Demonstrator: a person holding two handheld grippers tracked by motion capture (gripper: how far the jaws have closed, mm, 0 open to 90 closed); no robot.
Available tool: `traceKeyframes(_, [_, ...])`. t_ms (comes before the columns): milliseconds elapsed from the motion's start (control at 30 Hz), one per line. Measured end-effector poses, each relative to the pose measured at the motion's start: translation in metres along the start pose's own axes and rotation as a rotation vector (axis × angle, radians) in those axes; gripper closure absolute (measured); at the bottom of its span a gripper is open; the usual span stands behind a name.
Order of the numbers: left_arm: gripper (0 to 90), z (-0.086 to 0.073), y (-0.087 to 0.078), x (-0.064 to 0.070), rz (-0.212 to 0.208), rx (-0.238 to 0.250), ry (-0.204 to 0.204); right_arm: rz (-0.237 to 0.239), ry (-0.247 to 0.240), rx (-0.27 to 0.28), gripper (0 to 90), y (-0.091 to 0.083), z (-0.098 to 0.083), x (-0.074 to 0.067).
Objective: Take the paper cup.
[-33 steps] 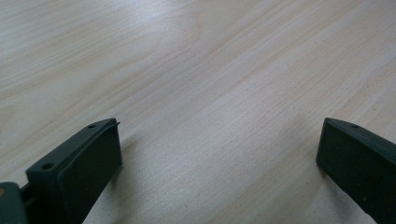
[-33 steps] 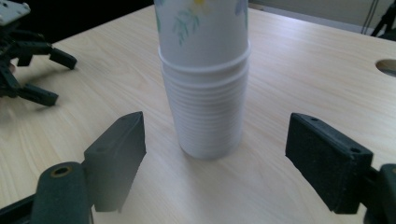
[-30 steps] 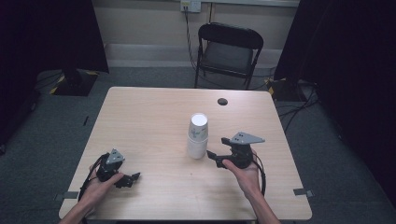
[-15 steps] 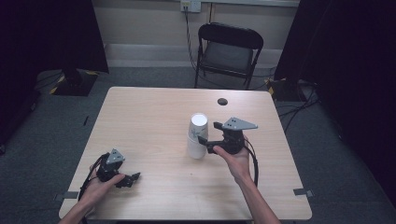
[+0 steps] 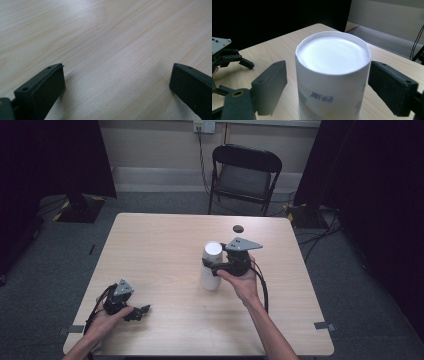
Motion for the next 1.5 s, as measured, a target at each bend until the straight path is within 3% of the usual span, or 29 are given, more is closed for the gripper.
traceKeyframes(233, [0.0, 0.000, 0.000, 0.000, 0.000, 0.000, 0.000, 0.011, 0.020, -0.003, 22.2, 0.007, -0.005, 0.001])
traceKeyframes(467, [0.0, 0.000, 0.000, 0.000, 0.000, 0.000, 0.000, 0.006, 0.008, 0.007, 30.2, 0.008, -0.005, 0.002])
traceKeyframes(1033, [0.0, 0.000, 0.000, 0.000, 0.000, 0.000, 0.000, -0.001, 0.001, 0.006, 31.3, 0.007, -0.001, 0.003])
traceKeyframes(1500, [0.0, 0.000, 0.000, -0.001, -0.003, -0.004, 0.007, -0.003, 0.013, 0.019, 31.7, 0.003, 0.013, 0.002])
Point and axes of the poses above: each handheld gripper's, and its own axes: y roughly forward along the jaws, z roughly out of its top, x roughly to its right, the point moved 9 cm from there along y, roughly forward along the jaws, and after that the axes turned 13 degrees about x, right-handed, at the moved point
